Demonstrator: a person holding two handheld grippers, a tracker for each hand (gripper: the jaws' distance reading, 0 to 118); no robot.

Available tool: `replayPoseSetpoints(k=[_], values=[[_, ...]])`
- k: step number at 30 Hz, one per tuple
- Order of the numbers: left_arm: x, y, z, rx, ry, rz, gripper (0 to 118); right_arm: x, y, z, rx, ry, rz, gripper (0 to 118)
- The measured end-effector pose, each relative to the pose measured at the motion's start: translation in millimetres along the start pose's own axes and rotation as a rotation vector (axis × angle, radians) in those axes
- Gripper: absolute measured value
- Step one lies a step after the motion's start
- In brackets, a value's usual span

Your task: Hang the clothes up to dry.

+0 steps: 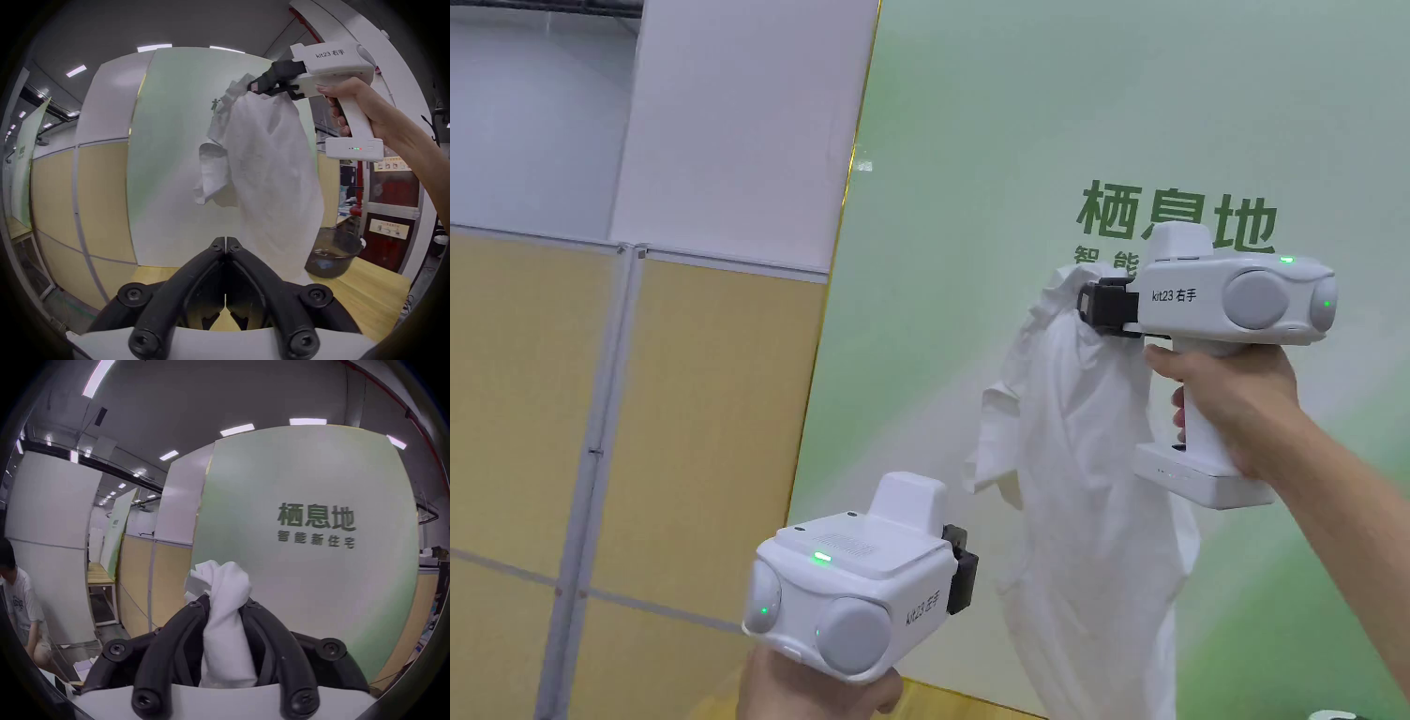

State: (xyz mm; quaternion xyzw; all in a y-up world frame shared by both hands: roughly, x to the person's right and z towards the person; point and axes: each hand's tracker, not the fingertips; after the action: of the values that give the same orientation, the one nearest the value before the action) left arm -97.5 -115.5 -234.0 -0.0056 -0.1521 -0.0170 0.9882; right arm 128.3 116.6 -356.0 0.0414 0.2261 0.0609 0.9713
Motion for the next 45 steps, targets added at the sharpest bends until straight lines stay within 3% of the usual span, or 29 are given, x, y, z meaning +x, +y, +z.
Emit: replayPoseSetpoints(k=[3, 7, 10, 13, 16, 20, 22, 29, 31, 32, 34, 36, 37, 41, 44, 45], values=[[-17, -12, 0, -0.028, 0.096, -0.016, 0, -30, -6, -29, -0.026, 0.011, -0.003, 20], [-42, -30, 7, -0.011, 0.166, -0.016, 0, -73, -13, -54, -0.015, 0.149, -0.018, 20], [-67, -38, 10, -0.035, 0.193, 0.009, 0, -108, -15, -72, -0.009, 0.152, 0.003, 20], [-85, -44, 17, -0.019, 0.247, 0.017, 0, -134, -20, -89, -0.004, 0.242, 0.019, 20], [-100, -53, 23, -0.015, 0.29, 0.033, 0, -156, -28, -101, -0.015, 0.253, -0.01, 20], [-111, -68, 31, -0.035, 0.313, 0.046, 0, -169, -56, -110, -0.055, 0.298, 0.019, 20], [-113, -75, 33, -0.039, 0.303, 0.06, 0, -162, -77, -103, -0.047, 0.336, 0.003, 20], [-66, -104, 6, -0.061, 0.214, 0.054, 0, -102, -180, -26, -0.117, 0.313, -0.017, 20], [-43, -114, -7, -0.06, 0.183, 0.077, 0, -70, -225, -7, -0.16, 0.241, -0.082, 20], [-31, -120, -14, -0.057, 0.169, 0.083, 0, -57, -244, 9, -0.176, 0.214, -0.085, 20], [-6, -130, -28, -0.084, 0.113, 0.085, 0, -35, -291, 51, -0.205, 0.069, -0.051, 20], [20, -140, -41, -0.116, 0.048, 0.08, 0, -10, -336, 86, -0.28, 0.025, -0.128, 20], [33, -145, -46, -0.106, 0.037, 0.069, 0, 6, -357, 101, -0.31, 0.008, -0.121, 20], [76, -152, -64, -0.13, -0.047, 0.084, 0, 53, -408, 154, -0.444, -0.121, -0.1, 20], [105, -156, -75, -0.13, -0.07, 0.075, 0, 88, -428, 193, -0.479, -0.271, -0.134, 20], [114, -157, -77, -0.139, -0.096, 0.07, 0, 102, -433, 204, -0.488, -0.274, -0.15, 20]])
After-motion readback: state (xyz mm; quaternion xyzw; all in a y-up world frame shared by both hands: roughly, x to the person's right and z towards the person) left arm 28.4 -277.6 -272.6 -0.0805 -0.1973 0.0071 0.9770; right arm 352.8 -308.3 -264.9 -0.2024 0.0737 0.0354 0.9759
